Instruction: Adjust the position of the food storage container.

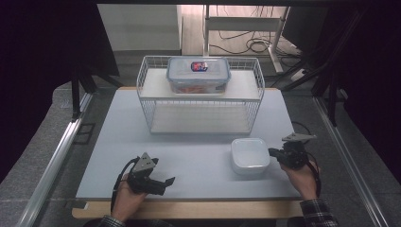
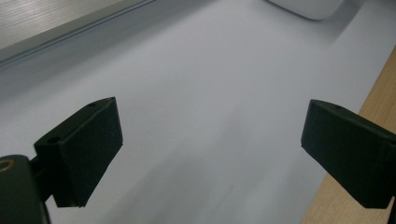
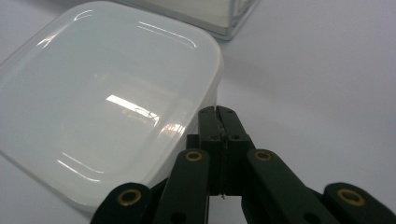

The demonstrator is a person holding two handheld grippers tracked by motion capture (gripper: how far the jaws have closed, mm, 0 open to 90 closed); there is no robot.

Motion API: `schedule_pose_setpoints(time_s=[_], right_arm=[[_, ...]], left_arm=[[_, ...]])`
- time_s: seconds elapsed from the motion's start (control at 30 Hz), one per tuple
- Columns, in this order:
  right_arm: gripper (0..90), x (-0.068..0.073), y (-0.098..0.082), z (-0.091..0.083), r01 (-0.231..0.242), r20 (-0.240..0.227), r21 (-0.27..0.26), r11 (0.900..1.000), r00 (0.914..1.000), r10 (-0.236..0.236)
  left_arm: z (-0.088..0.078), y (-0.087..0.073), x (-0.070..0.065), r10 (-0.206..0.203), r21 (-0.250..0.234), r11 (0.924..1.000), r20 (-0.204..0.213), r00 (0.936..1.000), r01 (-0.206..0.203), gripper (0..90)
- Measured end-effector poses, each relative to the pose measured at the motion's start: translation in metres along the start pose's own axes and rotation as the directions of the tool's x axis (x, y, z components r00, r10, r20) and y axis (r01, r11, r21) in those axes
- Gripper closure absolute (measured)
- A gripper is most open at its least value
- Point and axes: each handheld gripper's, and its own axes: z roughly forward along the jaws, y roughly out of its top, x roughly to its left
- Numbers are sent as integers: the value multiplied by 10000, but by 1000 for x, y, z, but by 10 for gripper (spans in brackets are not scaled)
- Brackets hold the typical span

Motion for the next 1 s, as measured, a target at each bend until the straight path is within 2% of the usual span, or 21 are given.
schedule_pose_setpoints(time_s=[0.37, 0.83, 1.0], right_arm=[[897, 35, 7, 12, 614, -892, 27, 9981, 9942, -609], [895, 81, 14, 25, 1405, -1989, -104, 9900, 9700, -1397], [891, 93, 17, 32, 1614, -2029, -265, 9865, 9655, -1635]], left_arm=[[1, 1, -1, -30, 85, 10000, 79, 10000, 30, 53], [3, 1, -2, -106, 151, 9998, 158, 9998, 104, 53], [3, 1, -2, -52, 182, 9998, 149, 9999, 50, 53]])
